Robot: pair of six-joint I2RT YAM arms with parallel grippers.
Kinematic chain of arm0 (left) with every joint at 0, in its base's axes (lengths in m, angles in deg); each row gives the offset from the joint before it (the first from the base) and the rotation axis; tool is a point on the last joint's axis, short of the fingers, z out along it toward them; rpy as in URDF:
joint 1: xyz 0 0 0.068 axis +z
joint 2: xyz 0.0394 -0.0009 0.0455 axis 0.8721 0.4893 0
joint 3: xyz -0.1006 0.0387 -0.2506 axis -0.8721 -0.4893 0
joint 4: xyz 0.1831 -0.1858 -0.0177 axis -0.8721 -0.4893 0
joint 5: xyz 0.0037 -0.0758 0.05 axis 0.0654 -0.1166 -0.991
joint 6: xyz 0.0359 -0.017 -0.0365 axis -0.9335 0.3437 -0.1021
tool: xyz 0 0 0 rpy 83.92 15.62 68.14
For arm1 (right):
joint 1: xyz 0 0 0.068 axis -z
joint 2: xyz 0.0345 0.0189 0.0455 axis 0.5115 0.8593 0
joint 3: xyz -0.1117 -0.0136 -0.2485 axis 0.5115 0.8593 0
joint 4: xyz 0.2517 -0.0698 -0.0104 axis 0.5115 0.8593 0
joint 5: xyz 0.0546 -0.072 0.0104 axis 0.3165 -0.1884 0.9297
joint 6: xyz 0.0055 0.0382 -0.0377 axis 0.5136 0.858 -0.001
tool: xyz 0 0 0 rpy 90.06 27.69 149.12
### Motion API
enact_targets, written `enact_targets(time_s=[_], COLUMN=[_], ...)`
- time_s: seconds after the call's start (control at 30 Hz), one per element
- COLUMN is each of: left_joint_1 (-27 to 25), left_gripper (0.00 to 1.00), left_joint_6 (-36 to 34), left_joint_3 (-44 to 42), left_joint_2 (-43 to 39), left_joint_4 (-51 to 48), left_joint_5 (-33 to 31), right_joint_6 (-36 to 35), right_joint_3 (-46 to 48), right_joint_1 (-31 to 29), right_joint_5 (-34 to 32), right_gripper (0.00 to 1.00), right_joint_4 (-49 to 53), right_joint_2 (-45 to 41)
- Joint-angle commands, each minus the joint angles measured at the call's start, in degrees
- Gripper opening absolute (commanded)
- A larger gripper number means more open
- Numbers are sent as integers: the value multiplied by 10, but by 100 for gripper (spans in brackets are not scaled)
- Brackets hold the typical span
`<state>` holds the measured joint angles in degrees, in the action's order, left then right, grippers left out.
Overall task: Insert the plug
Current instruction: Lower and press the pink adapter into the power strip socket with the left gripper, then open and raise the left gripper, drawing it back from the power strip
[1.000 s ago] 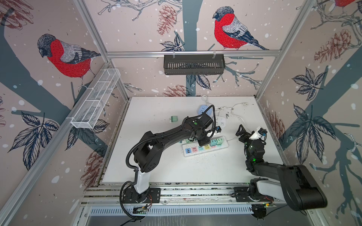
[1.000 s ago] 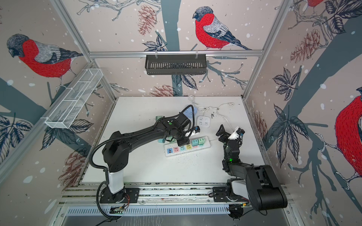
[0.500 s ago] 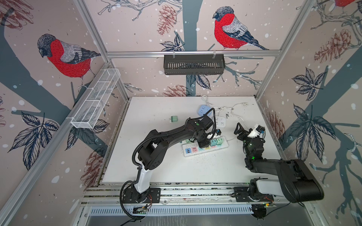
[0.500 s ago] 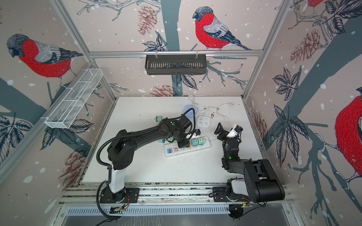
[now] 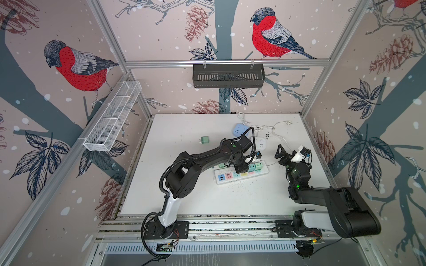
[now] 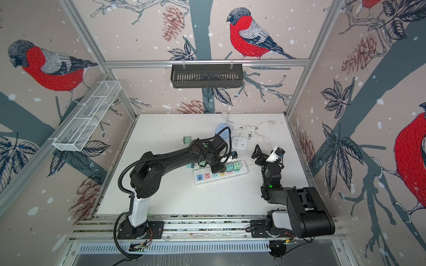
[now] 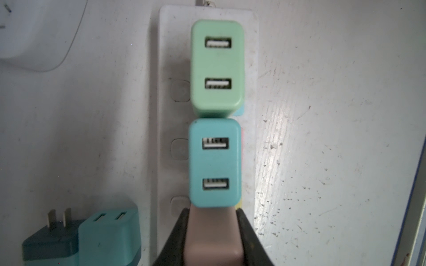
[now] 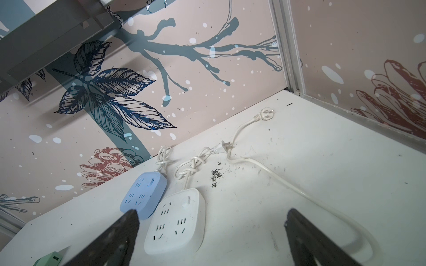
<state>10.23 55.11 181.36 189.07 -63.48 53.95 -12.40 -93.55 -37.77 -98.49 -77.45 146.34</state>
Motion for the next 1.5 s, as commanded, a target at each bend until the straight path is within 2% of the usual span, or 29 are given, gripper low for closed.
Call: enact_targets(time_s=[0.0,0.8,1.0,1.07,1.1,1.13,1.3,1.47], left_joint_1=[-2,-4,-4,-4,-4,-4,-4,-4], left_gripper=[0,0,10,17,63,98,98,98], left_joint_6=[-6,-9,-9,-8,-8,-9,-12,-12], left_joint_3=[8,22,22,15,10,7,-17,-75], left_joint_2=[6,48,42,31,25,16,-44,-153], left_joint_4=[-15,-26,-24,-17,-13,-9,27,101], left_joint_5=[3,22,8,8,8,10,32,57], right_joint_6=[-7,-15,-16,-15,-16,-16,-16,-12], right_joint_3=[0,2,3,5,4,2,3,-2], right_joint_1=[-2,-7,-8,-9,-9,-9,-9,-8], right_joint_5=[5,3,3,3,2,2,2,-3], right_gripper=[100,100,100,100,100,100,100,100], right_joint_4=[-21,-27,-28,-31,-30,-29,-29,-17], right_joint_2=[0,1,0,0,-1,0,-1,-2])
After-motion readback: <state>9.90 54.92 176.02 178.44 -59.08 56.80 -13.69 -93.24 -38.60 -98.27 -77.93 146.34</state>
